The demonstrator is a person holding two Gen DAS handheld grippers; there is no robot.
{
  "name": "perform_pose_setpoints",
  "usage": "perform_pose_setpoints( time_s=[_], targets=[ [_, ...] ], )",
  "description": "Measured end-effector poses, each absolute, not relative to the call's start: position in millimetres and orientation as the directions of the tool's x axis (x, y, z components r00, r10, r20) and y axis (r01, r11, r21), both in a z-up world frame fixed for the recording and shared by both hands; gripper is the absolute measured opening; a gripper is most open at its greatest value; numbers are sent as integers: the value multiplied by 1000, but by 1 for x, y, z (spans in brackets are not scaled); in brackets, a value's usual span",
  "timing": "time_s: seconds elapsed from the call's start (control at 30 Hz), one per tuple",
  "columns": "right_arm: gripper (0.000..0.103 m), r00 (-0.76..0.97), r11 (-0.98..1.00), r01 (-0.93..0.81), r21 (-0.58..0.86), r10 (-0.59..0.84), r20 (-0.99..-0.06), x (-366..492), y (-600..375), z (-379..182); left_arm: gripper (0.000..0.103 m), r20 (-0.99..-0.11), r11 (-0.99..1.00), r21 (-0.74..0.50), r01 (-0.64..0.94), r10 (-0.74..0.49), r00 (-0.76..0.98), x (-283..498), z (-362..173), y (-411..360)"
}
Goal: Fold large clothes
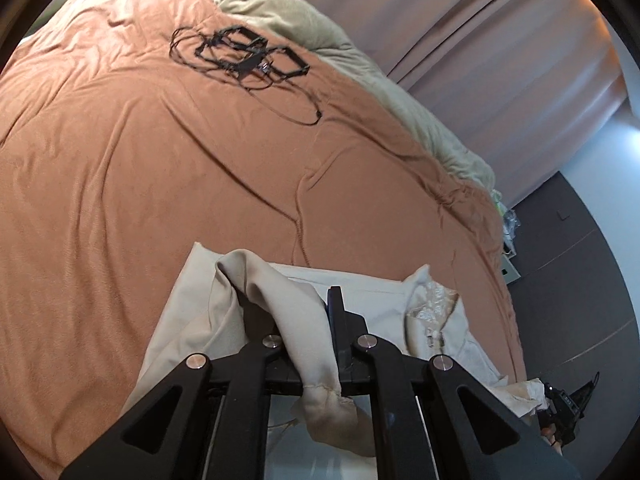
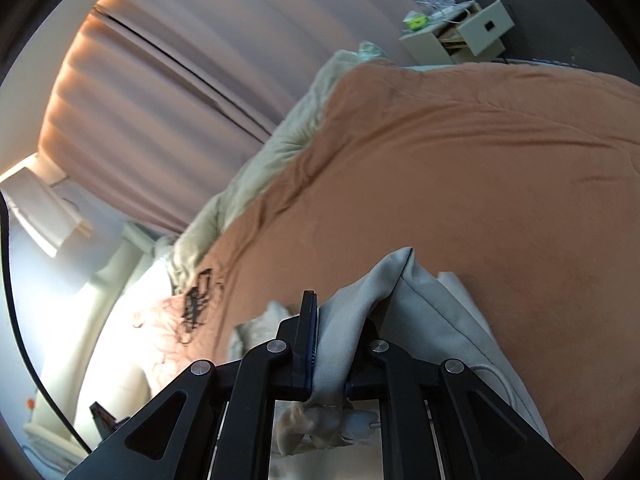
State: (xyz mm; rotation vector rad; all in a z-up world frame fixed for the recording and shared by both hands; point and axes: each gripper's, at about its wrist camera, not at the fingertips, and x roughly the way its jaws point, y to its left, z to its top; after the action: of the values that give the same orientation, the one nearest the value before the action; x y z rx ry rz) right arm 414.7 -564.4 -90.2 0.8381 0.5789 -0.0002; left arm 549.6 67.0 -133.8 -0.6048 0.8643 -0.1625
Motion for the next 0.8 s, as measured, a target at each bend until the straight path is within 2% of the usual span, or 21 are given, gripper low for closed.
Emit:
perform_pose_setpoints(
  time_s=[0.03, 0.07, 0.1, 0.17, 0.2, 0.23, 0.3, 0.5, 0.67, 0.8],
  targets=[
    [19, 842, 688, 224, 690, 219, -492, 417, -563, -91, 9, -673, 815, -567, -120, -374, 639, 553, -139, 67],
    [37, 844, 693, 222, 686, 215, -491, 418, -563, -91, 9, -678, 811, -571, -128, -377, 631, 555, -142, 66],
    [46, 851, 695, 213, 686, 213, -480, 417, -563, -90, 14, -686, 809, -571, -139, -377, 623, 558, -146, 65],
    [73, 863, 697, 211, 686, 197, -466, 413, -564, -87, 24, -692, 805, -574, -149, -379, 614, 559, -149, 63],
    [76, 869, 698, 210, 685, 188, -458, 411, -564, -85, 40, -689, 803, -577, -148, -382, 616, 560, -150, 64],
    [80, 871, 697, 206, 686, 189, -454, 411, -564, -84, 66, -685, 804, -576, -144, -379, 623, 559, -148, 64],
    [80, 867, 695, 193, 692, 210, -452, 409, -563, -80, 93, -664, 804, -579, -133, -370, 650, 554, -140, 64],
    [80, 816, 766, 166, 622, 248, -523, 412, -534, -71, 95, -645, 827, -550, -113, -335, 686, 532, -114, 64],
    [80, 721, 825, 83, 560, 338, -605, 430, -487, -70, 95, -678, 879, -470, -83, -298, 672, 516, -111, 52],
    [80, 663, 866, 54, 497, 341, -666, 442, -454, -79, 94, -733, 908, -415, -65, -292, 614, 517, -122, 39]
  ],
)
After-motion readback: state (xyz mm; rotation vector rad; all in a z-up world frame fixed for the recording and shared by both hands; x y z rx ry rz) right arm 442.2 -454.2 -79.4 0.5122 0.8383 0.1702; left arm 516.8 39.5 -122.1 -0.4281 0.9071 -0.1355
